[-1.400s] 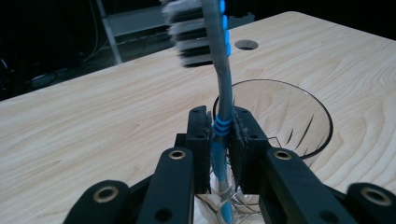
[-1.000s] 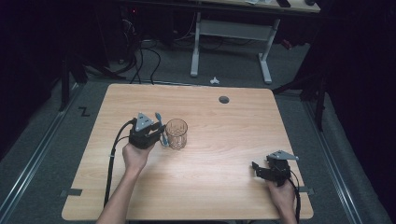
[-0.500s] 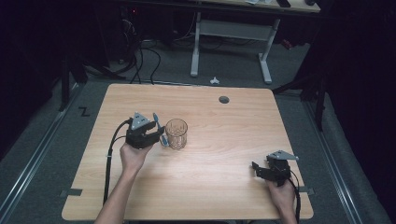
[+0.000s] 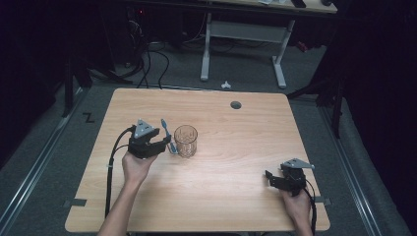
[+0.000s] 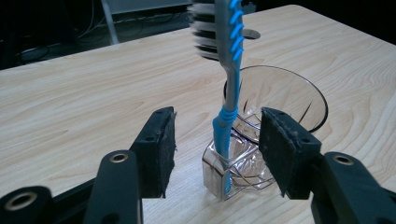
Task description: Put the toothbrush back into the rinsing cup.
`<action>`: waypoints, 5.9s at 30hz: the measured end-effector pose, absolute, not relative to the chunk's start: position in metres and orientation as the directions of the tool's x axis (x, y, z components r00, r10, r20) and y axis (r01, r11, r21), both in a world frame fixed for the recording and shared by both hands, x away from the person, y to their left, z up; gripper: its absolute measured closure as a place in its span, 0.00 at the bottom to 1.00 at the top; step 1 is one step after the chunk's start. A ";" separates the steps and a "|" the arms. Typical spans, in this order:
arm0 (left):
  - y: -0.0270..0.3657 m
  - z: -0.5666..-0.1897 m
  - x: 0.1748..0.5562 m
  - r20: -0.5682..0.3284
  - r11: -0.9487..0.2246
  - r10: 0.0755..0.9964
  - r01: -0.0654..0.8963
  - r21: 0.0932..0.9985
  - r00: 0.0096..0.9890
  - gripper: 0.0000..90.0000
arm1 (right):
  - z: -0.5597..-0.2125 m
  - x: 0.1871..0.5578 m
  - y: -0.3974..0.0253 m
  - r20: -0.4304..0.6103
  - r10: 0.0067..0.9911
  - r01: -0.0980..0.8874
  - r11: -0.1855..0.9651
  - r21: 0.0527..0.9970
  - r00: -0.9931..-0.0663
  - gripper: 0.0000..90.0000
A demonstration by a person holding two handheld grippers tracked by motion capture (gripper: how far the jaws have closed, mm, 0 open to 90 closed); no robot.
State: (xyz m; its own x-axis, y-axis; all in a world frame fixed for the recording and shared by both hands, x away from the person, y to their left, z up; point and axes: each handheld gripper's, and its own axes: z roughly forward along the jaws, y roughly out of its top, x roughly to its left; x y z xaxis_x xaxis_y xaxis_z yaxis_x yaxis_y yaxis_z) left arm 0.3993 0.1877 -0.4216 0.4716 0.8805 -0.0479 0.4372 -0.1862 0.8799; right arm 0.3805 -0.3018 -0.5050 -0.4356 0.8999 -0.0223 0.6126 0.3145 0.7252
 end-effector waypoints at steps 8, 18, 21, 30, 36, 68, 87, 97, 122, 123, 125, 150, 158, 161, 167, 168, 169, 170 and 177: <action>0.191 -0.419 0.396 -0.057 -0.173 0.883 0.435 0.884 0.466 0.50 | -0.505 0.380 -0.302 -0.022 0.900 0.613 0.314 0.725 -0.435 0.31; 0.200 -0.418 0.390 -0.075 -0.141 0.892 0.433 0.890 0.447 0.50 | -0.505 0.381 -0.302 -0.022 0.900 0.613 0.314 0.725 -0.436 0.31; 0.202 -0.417 0.388 -0.077 -0.137 0.893 0.431 0.892 0.443 0.50 | -0.505 0.381 -0.302 -0.022 0.900 0.613 0.314 0.725 -0.435 0.31; 0.209 -0.417 0.380 -0.086 -0.125 0.896 0.433 0.893 0.436 0.50 | -0.505 0.381 -0.302 -0.022 0.900 0.613 0.314 0.725 -0.436 0.31; 0.215 -0.417 0.375 -0.091 -0.118 0.899 0.436 0.892 0.429 0.49 | -0.505 0.381 -0.302 -0.023 0.900 0.612 0.315 0.725 -0.436 0.31; 0.230 -0.423 0.355 -0.109 -0.098 0.907 0.453 0.886 0.408 0.49 | -0.505 0.381 -0.302 -0.022 0.900 0.613 0.314 0.725 -0.435 0.31; 0.236 -0.433 0.347 -0.117 -0.093 0.911 0.475 0.875 0.395 0.49 | -0.505 0.381 -0.302 -0.022 0.900 0.613 0.314 0.725 -0.436 0.31; 0.239 -0.440 0.345 -0.129 -0.086 0.913 0.491 0.867 0.387 0.49 | -0.505 0.381 -0.302 -0.022 0.900 0.613 0.314 0.725 -0.436 0.31; 0.240 -0.460 0.341 -0.186 -0.055 0.909 0.550 0.834 0.374 0.49 | -0.505 0.380 -0.302 -0.022 0.900 0.613 0.314 0.725 -0.435 0.31; 0.240 -0.460 0.341 -0.187 -0.056 0.908 0.551 0.832 0.375 0.49 | -0.505 0.380 -0.302 -0.022 0.900 0.613 0.314 0.725 -0.435 0.31; 0.239 -0.462 0.342 -0.188 -0.057 0.908 0.555 0.830 0.375 0.49 | -0.505 0.380 -0.302 -0.022 0.900 0.613 0.314 0.725 -0.435 0.31; 0.227 -0.487 0.343 -0.142 -0.110 0.926 0.608 0.787 0.351 0.48 | -0.505 0.380 -0.302 -0.022 0.900 0.613 0.314 0.725 -0.435 0.31; 0.223 -0.495 0.344 -0.105 -0.143 0.933 0.622 0.770 0.344 0.48 | -0.505 0.380 -0.302 -0.022 0.900 0.613 0.314 0.725 -0.435 0.31; 0.222 -0.498 0.344 -0.096 -0.151 0.935 0.627 0.764 0.342 0.48 | -0.505 0.380 -0.302 -0.022 0.900 0.613 0.314 0.725 -0.435 0.31; 0.220 -0.503 0.343 -0.067 -0.160 0.943 0.622 0.766 0.325 0.47 | -0.505 0.380 -0.302 -0.023 0.900 0.613 0.314 0.725 -0.435 0.31; 0.220 -0.503 0.343 -0.064 -0.160 0.945 0.622 0.767 0.321 0.47 | -0.505 0.380 -0.302 -0.022 0.900 0.613 0.314 0.725 -0.435 0.31; 0.220 -0.504 0.343 -0.061 -0.158 0.946 0.621 0.768 0.317 0.47 | -0.505 0.380 -0.302 -0.023 0.900 0.613 0.314 0.725 -0.435 0.31; 0.220 -0.504 0.343 -0.053 -0.162 0.948 0.620 0.768 0.314 0.47 | -0.505 0.380 -0.302 -0.022 0.900 0.613 0.314 0.725 -0.435 0.31; 0.217 -0.509 0.343 -0.025 -0.183 0.951 0.627 0.757 0.308 0.46 | -0.505 0.380 -0.302 -0.022 0.900 0.613 0.314 0.725 -0.435 0.31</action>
State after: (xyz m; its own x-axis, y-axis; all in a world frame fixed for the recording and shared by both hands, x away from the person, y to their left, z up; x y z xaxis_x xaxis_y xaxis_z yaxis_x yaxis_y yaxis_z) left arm 0.3431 0.2172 -0.5092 0.3080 0.9510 -0.0252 0.6271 -0.1830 0.7572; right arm 0.3804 -0.3018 -0.5050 -0.4349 0.9002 -0.0224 0.6128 0.3141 0.7251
